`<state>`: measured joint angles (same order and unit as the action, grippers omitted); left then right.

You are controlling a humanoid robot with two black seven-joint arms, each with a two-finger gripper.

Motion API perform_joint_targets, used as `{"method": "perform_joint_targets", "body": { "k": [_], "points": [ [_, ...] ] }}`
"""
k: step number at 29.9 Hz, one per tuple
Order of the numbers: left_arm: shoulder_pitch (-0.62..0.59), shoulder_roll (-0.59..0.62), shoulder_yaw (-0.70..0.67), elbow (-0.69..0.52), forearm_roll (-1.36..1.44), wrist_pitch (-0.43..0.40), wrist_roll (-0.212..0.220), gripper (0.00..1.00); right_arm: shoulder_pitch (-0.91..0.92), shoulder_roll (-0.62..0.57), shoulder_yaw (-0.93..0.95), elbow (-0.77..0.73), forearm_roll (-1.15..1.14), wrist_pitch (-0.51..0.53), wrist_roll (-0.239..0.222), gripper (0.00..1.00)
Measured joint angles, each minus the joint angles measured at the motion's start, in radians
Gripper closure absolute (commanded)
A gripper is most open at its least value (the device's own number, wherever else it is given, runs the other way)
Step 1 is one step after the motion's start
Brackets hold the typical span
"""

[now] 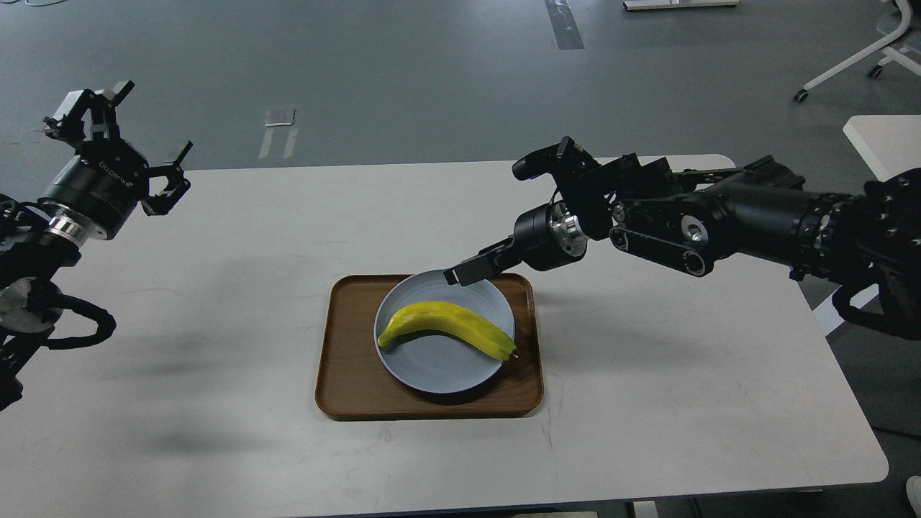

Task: Place banana on plate with both arms
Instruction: 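Open the right gripper and raise it away from the plate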

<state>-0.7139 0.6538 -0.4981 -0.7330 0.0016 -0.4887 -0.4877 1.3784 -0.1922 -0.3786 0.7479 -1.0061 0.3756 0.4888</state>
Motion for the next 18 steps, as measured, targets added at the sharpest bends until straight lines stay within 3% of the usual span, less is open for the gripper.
{"method": "perform_joint_targets", "body": {
  "k": [10, 18],
  "points": [
    [0.01, -0.008, -0.002, 0.004, 0.0, 0.0, -0.001, 0.01, -0.265, -0.272, 0.462, 0.013, 0.403, 0.005, 0.0, 0.0],
    [0.016, -0.022, -0.002, 0.004, 0.0, 0.0, 0.0, 0.01, -0.498, -0.299, 0.69, 0.009, 0.774, 0.006, 0.0, 0.0]
  ]
}}
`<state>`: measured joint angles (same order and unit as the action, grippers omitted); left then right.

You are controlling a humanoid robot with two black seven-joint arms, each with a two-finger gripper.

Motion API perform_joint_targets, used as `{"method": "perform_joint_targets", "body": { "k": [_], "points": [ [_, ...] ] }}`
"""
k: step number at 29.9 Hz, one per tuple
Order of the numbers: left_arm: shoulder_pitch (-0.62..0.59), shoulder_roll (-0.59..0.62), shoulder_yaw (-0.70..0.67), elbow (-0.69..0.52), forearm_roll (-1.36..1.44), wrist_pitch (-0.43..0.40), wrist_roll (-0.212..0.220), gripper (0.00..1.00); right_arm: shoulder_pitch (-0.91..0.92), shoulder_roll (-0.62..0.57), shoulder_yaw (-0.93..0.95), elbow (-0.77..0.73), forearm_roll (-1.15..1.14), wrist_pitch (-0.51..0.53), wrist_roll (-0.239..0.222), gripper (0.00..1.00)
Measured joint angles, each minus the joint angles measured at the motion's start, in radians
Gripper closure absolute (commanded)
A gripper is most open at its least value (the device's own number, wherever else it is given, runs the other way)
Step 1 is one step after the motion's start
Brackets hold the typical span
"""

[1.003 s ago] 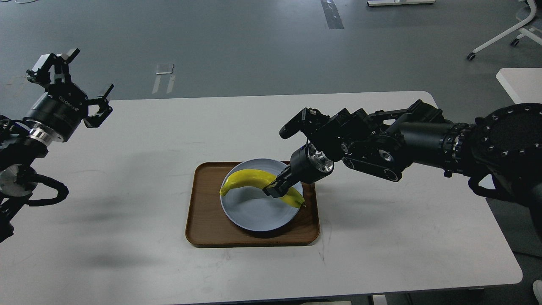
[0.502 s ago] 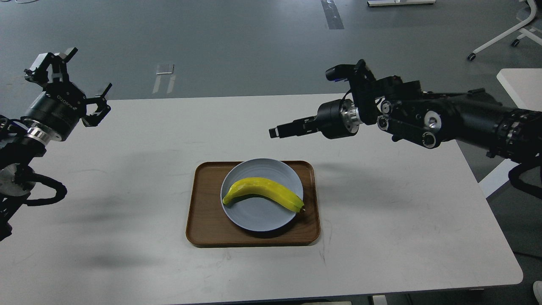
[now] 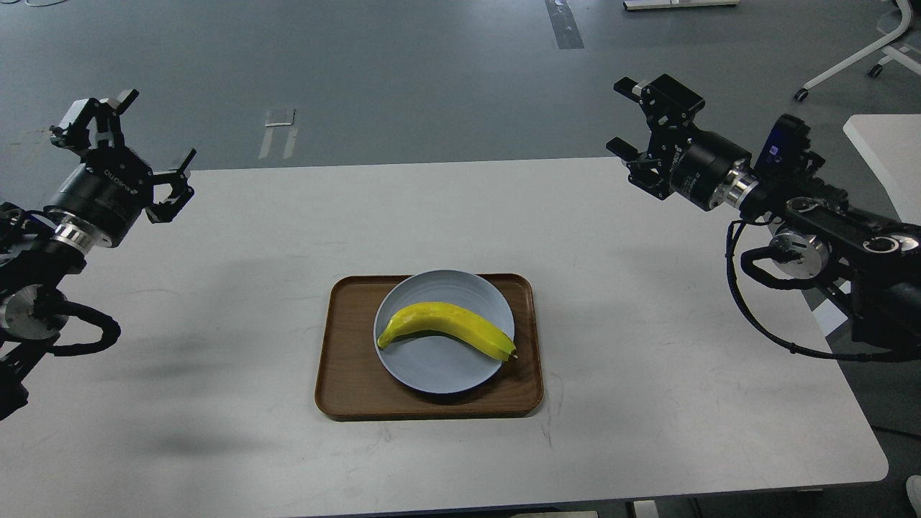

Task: Place banana on plate with both arms
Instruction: 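Open the right gripper and raise it away from the plate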

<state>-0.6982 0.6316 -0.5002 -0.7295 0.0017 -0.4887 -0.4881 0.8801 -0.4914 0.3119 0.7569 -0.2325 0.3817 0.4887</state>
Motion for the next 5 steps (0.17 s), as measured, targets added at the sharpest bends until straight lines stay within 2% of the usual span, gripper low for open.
{"method": "perform_joint_targets", "body": {
  "k": [5],
  "points": [
    [0.029, -0.034, -0.002, 0.002, 0.001, 0.0, 0.003, 0.01, -0.076, 0.013, 0.061, 0.003, 0.104, 0.001, 0.0, 0.0]
  ]
}}
